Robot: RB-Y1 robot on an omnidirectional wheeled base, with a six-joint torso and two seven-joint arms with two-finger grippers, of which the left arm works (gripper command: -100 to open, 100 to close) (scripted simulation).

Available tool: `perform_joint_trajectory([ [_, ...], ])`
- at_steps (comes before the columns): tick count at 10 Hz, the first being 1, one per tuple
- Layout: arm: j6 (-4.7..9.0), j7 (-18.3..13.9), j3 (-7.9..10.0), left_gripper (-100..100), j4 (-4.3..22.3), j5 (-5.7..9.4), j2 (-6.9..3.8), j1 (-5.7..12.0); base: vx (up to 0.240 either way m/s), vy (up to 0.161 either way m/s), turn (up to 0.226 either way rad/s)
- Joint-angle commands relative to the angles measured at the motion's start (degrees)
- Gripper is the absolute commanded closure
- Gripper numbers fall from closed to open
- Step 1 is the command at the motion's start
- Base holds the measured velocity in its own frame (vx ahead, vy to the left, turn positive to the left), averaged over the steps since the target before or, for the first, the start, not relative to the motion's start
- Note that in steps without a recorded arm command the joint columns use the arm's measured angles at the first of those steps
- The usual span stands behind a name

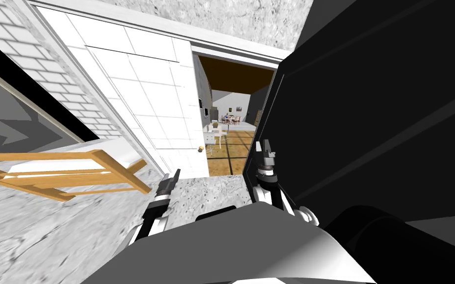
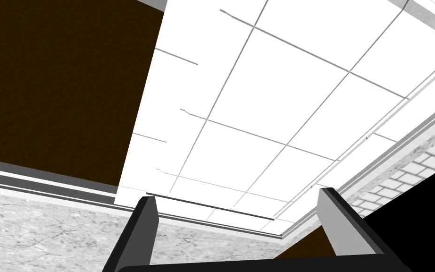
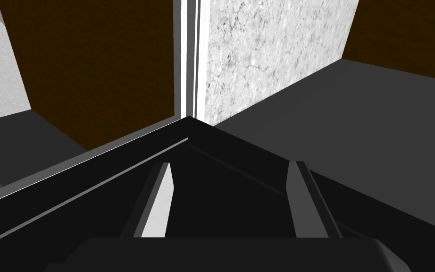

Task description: Pull the door open

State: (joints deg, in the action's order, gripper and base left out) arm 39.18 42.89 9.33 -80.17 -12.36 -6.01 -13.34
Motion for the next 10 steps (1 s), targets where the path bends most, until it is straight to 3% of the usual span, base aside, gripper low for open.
perform_joint_trajectory([
  [1, 0.39, 1.95, 0.42, -100, 1.76, -0.37, -0.05, 0.38, 0.102, -0.010, -0.076],
  [10, 2.84, 11.66, 2.81, -100, 12.32, -2.23, -0.09, 3.17, 0.105, -0.002, -0.075],
])
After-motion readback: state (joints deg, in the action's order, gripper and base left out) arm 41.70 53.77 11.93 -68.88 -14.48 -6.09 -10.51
